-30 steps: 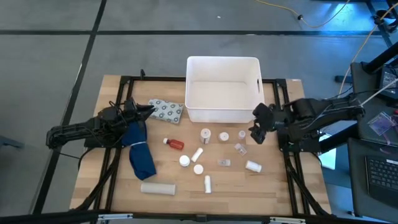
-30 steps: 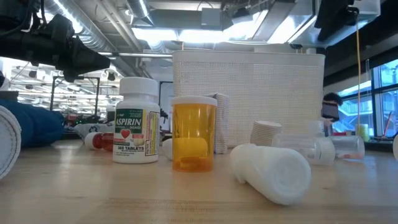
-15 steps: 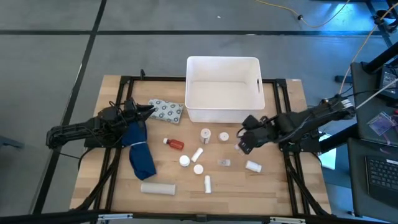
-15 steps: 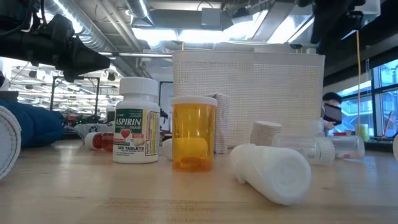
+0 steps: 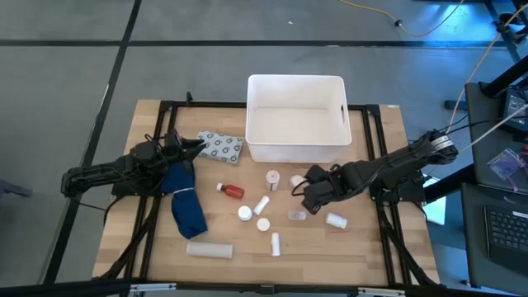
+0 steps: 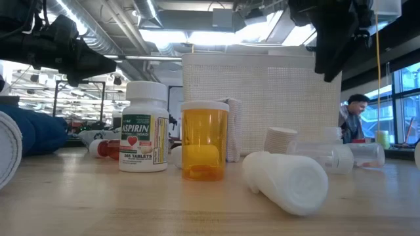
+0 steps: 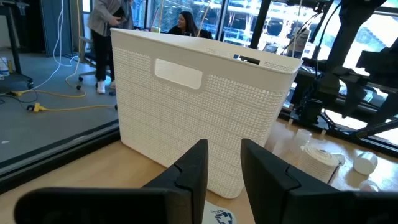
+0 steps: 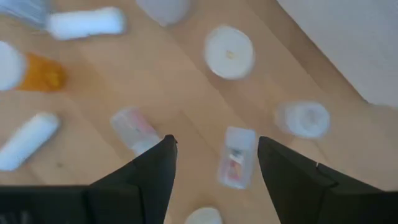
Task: Pick & place medical supplies in basket/bin
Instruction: Put the transparent pill bottle in the white bin
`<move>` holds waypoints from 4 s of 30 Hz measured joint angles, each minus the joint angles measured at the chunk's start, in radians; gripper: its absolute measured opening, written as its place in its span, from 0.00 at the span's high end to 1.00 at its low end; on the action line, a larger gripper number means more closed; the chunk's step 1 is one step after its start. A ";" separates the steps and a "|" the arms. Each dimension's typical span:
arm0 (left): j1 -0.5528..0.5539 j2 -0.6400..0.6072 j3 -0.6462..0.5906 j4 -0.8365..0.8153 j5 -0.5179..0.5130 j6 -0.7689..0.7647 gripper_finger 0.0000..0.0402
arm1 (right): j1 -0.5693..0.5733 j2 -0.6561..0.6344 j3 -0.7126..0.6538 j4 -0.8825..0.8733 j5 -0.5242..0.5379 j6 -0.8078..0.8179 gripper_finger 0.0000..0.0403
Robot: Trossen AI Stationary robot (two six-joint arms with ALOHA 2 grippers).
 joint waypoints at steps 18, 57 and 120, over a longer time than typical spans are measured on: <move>0.000 0.000 0.000 0.000 -0.006 0.000 0.77 | -0.035 0.005 0.000 -0.124 0.047 0.163 0.29; 0.000 0.000 0.000 0.000 -0.001 0.000 0.77 | -0.120 0.203 0.000 -0.169 0.075 0.345 0.29; 0.000 0.000 0.000 -0.001 -0.002 0.001 0.77 | -0.192 -0.163 0.084 0.106 -0.091 -0.261 0.68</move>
